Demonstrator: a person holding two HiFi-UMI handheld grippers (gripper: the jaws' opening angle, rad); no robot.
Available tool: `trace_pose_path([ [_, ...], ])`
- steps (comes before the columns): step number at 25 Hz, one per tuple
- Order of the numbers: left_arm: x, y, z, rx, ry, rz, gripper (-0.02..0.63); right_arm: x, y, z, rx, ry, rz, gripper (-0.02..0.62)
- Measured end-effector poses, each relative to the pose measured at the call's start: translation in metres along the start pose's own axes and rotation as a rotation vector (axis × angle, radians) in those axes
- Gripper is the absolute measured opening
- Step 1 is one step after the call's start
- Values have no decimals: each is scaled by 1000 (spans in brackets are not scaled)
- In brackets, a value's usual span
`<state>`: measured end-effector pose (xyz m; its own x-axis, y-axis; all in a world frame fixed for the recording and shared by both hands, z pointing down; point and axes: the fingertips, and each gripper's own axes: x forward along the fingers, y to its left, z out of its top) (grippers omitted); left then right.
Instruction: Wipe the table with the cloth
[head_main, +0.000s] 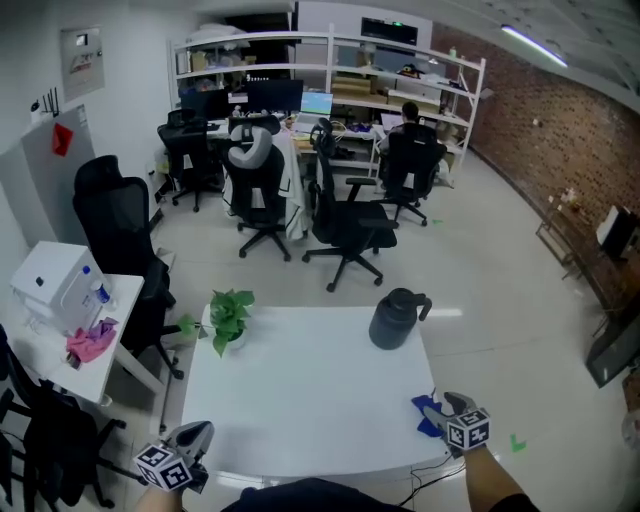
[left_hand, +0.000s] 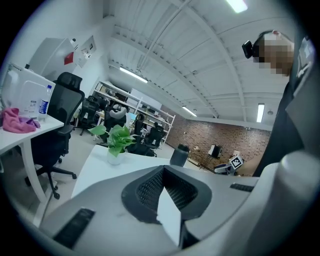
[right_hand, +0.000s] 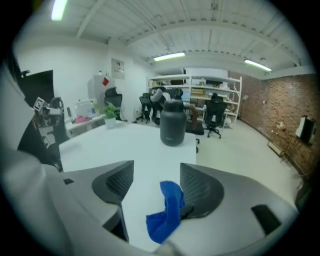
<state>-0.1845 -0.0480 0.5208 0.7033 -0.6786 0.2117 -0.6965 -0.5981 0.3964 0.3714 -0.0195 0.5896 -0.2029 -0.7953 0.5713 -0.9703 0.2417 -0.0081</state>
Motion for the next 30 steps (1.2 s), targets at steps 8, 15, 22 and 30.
trace_pose_path([
  [8, -15, 8, 26, 24, -75, 10, 0, -69, 72, 90, 202, -422, 249, 6],
  [15, -30, 5, 17, 28, -85, 14, 0, -58, 110, 73, 309, -471, 336, 0],
  [22, -45, -8, 10, 32, -85, 6, 0, -65, 134, 54, 272, -417, 362, 0],
  [30, -39, -1, 9, 22, -87, 17, 0, -55, 128, 54, 259, -401, 363, 0],
])
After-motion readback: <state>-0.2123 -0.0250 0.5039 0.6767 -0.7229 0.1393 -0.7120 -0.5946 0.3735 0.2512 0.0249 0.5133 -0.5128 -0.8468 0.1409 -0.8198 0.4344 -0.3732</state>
